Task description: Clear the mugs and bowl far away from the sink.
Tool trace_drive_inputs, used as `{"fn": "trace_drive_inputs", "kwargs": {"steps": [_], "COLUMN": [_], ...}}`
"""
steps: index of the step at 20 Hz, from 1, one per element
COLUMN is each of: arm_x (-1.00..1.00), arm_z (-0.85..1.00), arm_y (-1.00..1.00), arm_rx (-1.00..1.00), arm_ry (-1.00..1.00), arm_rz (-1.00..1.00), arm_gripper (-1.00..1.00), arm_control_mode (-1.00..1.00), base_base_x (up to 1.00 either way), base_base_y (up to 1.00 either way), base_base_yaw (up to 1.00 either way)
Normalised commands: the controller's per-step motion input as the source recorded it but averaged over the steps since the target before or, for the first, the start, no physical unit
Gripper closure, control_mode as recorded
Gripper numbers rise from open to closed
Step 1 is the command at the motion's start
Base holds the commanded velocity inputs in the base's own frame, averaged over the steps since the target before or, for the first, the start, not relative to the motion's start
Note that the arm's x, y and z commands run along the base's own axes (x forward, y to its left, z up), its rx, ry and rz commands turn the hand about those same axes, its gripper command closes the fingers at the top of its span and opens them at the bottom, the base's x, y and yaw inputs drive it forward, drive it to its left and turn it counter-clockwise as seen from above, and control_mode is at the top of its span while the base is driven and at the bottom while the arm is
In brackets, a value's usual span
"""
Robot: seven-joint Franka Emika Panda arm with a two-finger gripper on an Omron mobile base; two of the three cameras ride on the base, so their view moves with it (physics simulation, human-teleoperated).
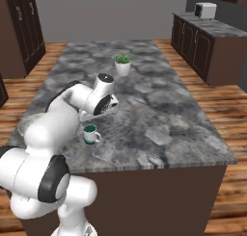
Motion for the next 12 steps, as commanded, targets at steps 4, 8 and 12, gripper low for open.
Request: {"fn": "trace_drive_inputs", "kwargs": {"steps": [4,8,12], "arm_x": [-1.0,-1.0,-1.0], "arm_z": [0.45,0.69,0.66], "arm_y": [-0.02,0.0,0.03], "arm_rx": [0.01,0.0,0.0], "arm_ry": [-0.03,-0.2,-0.02], "arm_rz": [-0.44,-0.22,-0.14], "arm_gripper": [-1.0,-1.0,-1.0], "arm_control_mode": [-1.0,-1.0,-1.0], "base_base_x": [0.0,0.0,0.0], "base_base_y": [0.0,0.0,0.0], "base_base_yaw": [0.0,0.0,0.0]}}
